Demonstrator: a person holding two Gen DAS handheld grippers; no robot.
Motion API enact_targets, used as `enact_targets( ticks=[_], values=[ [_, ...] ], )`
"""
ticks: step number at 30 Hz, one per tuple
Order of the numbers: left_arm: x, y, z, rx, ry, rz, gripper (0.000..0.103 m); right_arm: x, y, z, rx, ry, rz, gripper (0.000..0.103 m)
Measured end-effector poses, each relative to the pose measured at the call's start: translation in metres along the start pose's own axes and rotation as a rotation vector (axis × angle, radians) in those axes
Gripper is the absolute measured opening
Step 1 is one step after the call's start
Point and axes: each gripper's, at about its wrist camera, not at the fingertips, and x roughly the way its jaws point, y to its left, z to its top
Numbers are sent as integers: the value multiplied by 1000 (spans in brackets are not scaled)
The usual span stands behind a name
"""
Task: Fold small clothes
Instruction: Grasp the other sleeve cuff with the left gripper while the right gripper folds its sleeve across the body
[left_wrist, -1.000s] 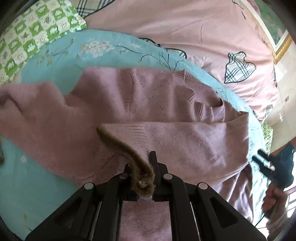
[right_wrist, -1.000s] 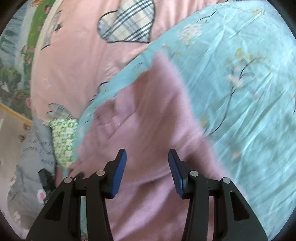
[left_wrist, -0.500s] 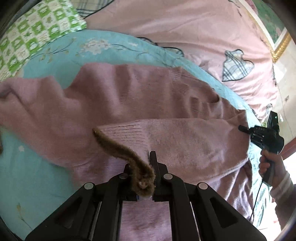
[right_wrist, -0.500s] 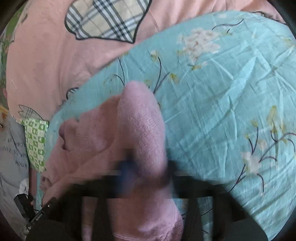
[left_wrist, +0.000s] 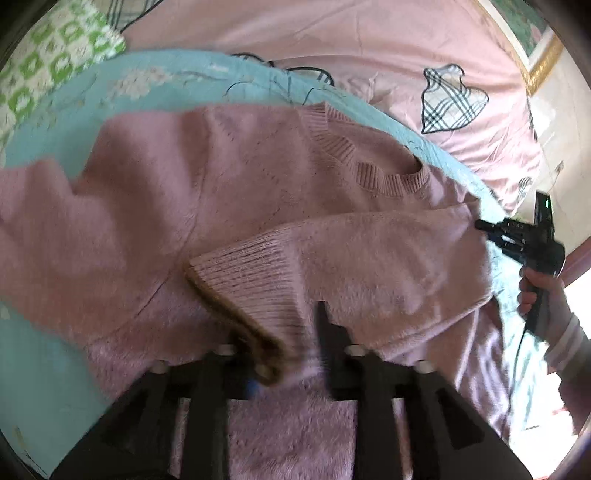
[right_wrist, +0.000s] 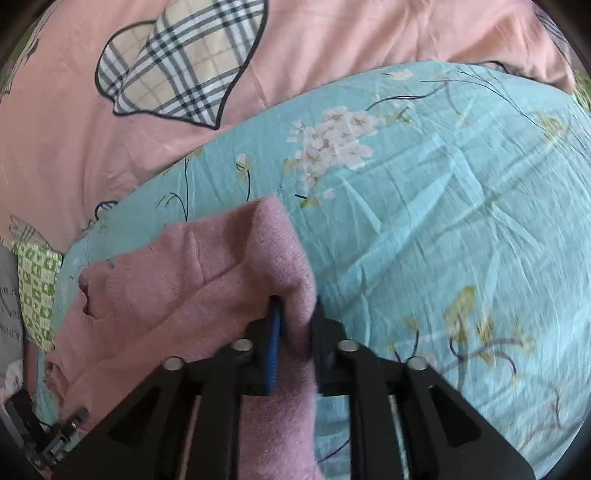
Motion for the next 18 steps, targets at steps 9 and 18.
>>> enact_targets(
  ticks=[9, 18],
  values=[
    [6, -5, 16, 15, -40, 50, 6, -40, 45, -67, -6, -7, 181, 28],
    [-30, 25, 5, -1, -58, 129, 15, -14, 40, -103, 45, 110, 93, 28]
  ],
)
